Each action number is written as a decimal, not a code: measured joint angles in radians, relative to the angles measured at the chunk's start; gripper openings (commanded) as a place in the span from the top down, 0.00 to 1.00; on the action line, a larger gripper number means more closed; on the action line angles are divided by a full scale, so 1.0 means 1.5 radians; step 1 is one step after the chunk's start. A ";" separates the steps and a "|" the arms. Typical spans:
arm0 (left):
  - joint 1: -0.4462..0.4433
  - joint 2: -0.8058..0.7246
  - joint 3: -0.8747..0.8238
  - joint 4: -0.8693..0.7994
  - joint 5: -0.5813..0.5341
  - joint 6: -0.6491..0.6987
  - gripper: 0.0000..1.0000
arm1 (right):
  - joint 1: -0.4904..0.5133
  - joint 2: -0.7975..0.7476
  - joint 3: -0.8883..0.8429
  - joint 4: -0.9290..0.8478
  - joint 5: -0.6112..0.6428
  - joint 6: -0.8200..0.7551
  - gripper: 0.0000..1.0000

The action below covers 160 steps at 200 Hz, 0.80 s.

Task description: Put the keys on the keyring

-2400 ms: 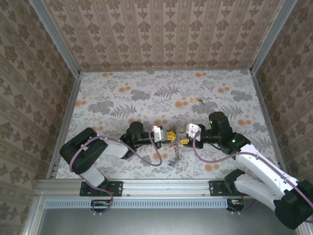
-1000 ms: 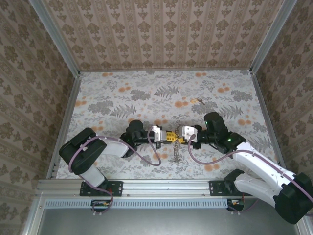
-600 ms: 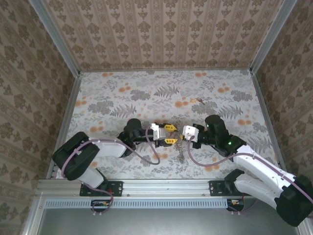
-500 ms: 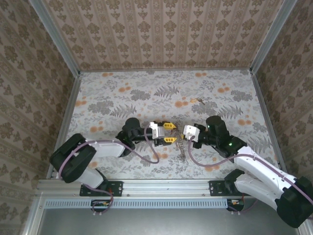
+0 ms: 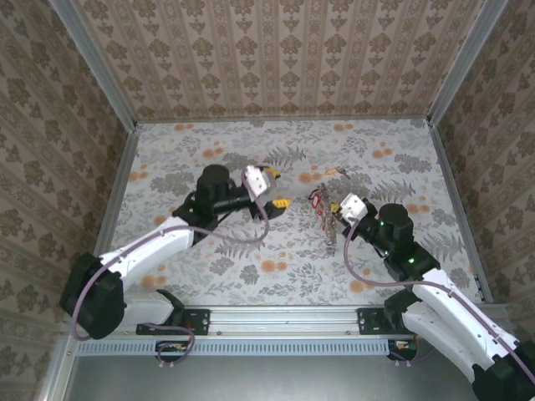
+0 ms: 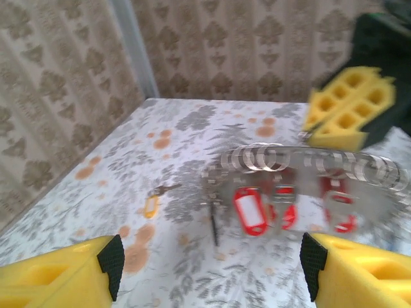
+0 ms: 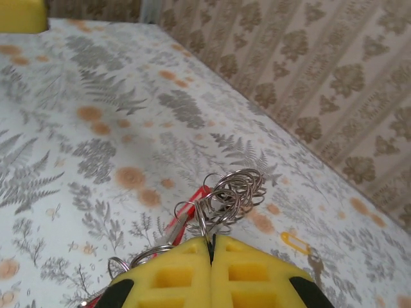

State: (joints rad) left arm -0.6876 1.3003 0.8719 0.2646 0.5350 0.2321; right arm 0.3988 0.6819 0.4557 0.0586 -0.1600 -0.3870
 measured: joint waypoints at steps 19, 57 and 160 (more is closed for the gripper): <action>0.012 0.077 0.123 -0.096 -0.032 -0.038 0.24 | -0.041 0.001 0.022 -0.023 0.019 0.070 1.00; 0.028 0.234 0.311 -0.215 -0.054 -0.116 0.25 | -0.140 0.011 0.072 -0.046 0.046 0.202 1.00; 0.018 0.361 0.314 -0.138 0.003 -0.218 0.28 | -0.214 0.166 0.115 -0.012 0.060 0.214 1.00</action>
State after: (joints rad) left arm -0.6609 1.8416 1.3426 0.0574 0.5388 -0.0944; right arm 0.0784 0.9314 0.6281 0.0399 -0.0696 -0.0666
